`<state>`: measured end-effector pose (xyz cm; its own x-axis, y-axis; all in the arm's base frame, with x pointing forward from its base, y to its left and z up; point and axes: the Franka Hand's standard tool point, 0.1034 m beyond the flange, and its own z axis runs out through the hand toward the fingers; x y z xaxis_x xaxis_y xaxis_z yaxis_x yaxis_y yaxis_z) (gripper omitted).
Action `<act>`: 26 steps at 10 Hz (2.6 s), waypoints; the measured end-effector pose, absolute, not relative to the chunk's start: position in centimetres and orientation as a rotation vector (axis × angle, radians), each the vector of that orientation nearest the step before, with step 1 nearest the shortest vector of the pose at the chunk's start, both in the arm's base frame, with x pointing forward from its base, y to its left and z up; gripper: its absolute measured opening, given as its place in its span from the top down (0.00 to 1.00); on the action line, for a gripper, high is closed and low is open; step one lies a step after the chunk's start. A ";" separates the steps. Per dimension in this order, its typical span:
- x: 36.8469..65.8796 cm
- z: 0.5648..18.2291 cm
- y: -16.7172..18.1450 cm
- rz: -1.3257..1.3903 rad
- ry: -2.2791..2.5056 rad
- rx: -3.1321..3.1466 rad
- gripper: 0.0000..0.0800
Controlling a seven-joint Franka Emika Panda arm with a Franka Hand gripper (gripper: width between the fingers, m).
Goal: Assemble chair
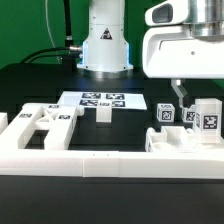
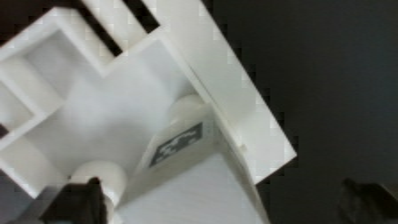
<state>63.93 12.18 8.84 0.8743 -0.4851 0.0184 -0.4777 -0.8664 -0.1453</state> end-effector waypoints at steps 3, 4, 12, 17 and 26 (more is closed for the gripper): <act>64.0 8.9 12.0 -0.121 0.330 -3.032 0.19; 64.1 9.0 11.8 -0.127 0.218 -3.047 0.19; 64.2 9.0 11.9 -0.138 0.058 -3.067 0.65; 64.4 8.9 11.6 -0.103 0.641 -2.947 0.65; 64.5 8.7 11.1 0.001 1.814 -2.315 0.64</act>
Offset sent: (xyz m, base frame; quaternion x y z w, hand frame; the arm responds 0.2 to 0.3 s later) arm 0.0096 -0.0123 0.0029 -0.0543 0.0038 -0.2464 0.9676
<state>64.54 11.13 8.74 0.2468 -0.9612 -0.1234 -0.9613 -0.2267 -0.1568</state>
